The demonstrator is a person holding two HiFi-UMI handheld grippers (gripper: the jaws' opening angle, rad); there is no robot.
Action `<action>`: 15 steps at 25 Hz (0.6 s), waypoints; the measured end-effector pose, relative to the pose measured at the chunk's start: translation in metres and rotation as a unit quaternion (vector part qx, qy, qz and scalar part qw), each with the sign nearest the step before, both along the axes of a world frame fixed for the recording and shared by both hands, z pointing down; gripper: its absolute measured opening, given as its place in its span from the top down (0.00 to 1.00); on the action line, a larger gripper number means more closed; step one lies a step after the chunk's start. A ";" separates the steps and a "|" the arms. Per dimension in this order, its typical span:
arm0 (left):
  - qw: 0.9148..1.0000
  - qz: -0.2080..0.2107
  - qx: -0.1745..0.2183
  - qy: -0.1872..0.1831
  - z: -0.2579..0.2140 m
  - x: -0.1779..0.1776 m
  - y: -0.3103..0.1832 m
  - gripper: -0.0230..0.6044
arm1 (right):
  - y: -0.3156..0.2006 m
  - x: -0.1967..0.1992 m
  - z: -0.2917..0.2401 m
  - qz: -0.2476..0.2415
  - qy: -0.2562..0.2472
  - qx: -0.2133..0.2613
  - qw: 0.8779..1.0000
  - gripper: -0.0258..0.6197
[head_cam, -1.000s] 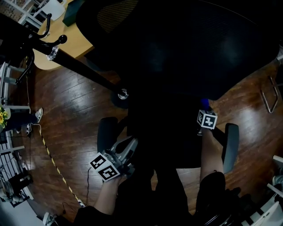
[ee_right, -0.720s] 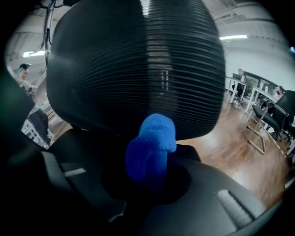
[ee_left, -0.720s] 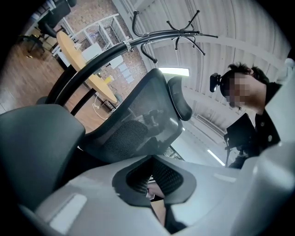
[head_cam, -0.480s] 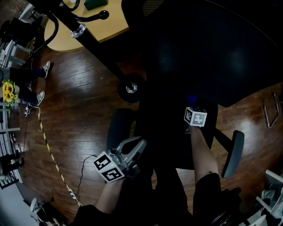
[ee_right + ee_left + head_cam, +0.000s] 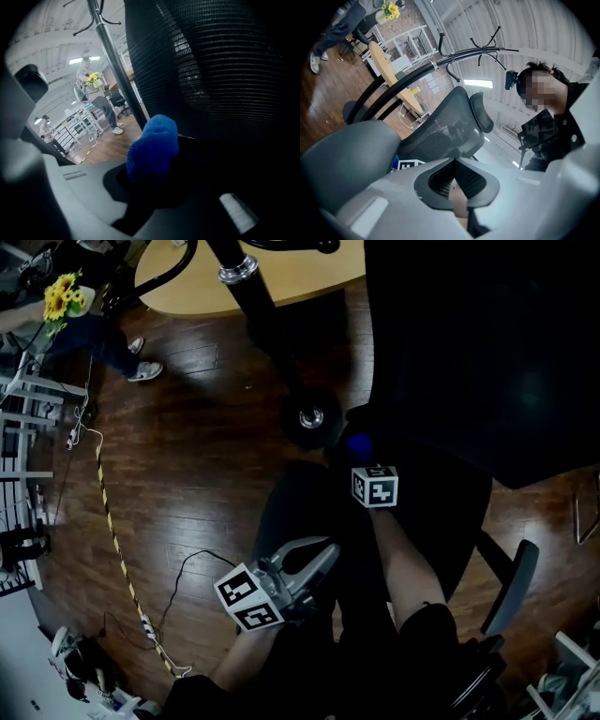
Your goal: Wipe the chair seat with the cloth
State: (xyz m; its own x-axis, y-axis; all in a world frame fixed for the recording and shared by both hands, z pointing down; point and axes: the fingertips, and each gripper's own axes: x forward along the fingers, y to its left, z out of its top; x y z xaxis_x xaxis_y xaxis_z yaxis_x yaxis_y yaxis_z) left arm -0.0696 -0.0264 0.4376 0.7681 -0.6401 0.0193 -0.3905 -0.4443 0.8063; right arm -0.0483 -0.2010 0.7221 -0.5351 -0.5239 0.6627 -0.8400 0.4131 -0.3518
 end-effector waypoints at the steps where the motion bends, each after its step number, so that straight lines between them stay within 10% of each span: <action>1: 1.000 -0.002 0.000 0.000 0.001 -0.002 0.001 0.96 | 0.000 0.000 -0.001 0.001 -0.006 0.006 1.000 0.90; 8: 1.000 0.008 -0.001 -0.009 0.010 0.001 0.001 0.96 | 0.011 0.042 0.013 0.023 0.002 -0.003 1.000 0.90; 15: 0.999 0.046 0.002 -0.025 0.014 0.024 0.010 0.96 | 0.036 0.170 0.013 0.101 0.061 -0.007 0.993 0.90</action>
